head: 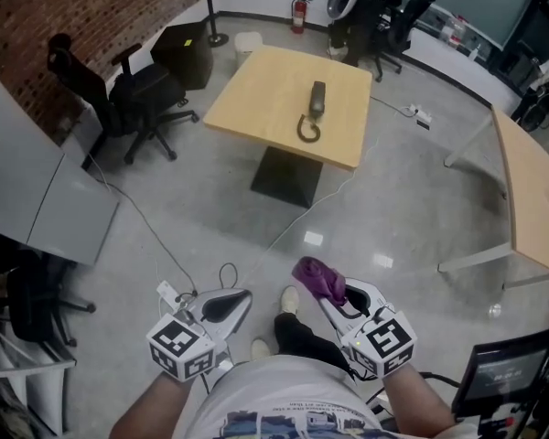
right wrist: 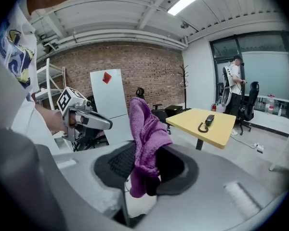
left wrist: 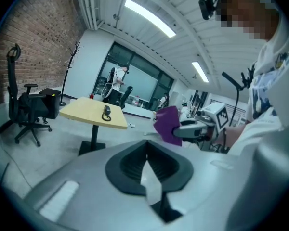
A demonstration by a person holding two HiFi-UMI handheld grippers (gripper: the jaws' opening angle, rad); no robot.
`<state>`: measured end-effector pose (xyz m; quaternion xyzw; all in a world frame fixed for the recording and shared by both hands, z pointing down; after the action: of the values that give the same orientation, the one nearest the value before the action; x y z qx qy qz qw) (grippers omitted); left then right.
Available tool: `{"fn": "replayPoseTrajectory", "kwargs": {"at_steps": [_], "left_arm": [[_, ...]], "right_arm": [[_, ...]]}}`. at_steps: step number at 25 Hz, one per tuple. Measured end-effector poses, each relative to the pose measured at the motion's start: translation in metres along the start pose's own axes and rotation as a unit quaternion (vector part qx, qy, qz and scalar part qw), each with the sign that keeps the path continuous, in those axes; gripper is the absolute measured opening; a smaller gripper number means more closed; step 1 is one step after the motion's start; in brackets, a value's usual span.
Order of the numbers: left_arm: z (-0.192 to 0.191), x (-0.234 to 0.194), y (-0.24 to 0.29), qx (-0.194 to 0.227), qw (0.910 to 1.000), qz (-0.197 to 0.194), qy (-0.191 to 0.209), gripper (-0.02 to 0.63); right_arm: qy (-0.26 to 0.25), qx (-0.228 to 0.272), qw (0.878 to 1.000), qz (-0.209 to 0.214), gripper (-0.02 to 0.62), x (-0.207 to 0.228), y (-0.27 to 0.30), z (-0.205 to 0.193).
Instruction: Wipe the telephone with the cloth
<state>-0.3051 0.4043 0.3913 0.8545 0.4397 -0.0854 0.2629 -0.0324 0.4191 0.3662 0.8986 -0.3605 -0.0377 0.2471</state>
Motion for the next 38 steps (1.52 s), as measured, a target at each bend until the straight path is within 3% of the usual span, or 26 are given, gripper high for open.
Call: {"fn": "replayPoseTrajectory", "kwargs": {"at_steps": [10,17,23,30,35,38], "left_arm": [[0.078,-0.045,0.083,0.011,0.9992,0.034,0.016,0.005],[0.105,-0.078,0.118,-0.009,0.9994,0.033,0.008,0.017],[0.126,-0.137,0.155,-0.018,0.9996,0.02,0.005,0.054],[0.181,-0.21,0.206,-0.019,0.9991,-0.025,0.029,0.095],[0.201,-0.245,0.236,-0.038,0.9964,-0.057,0.051,0.103],[0.203,-0.26,0.255,-0.049,0.9961,-0.061,0.04,0.114]], "right_arm": [[-0.005,0.02,0.999,0.027,0.117,0.105,0.039,0.037],[0.02,0.013,1.0,0.018,0.117,0.144,0.065,0.047],[0.034,0.01,0.999,-0.025,0.117,0.179,0.096,0.063],[0.032,0.002,0.995,-0.091,0.117,0.218,0.138,0.103],[0.046,0.011,0.99,-0.133,0.117,0.232,0.158,0.124],[0.053,0.008,0.988,-0.142,0.117,0.238,0.167,0.13]]}}
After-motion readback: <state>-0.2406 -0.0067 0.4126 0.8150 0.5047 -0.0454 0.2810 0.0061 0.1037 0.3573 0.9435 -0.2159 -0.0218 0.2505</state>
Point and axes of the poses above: the fingertips, and each gripper's own axes: y forward along the fingers, x to its right, z out of its top, the point moved 10 cm from there along -y, backward along the fingers, and after that the axes turned 2 degrees about z, right-handed, at the moved point
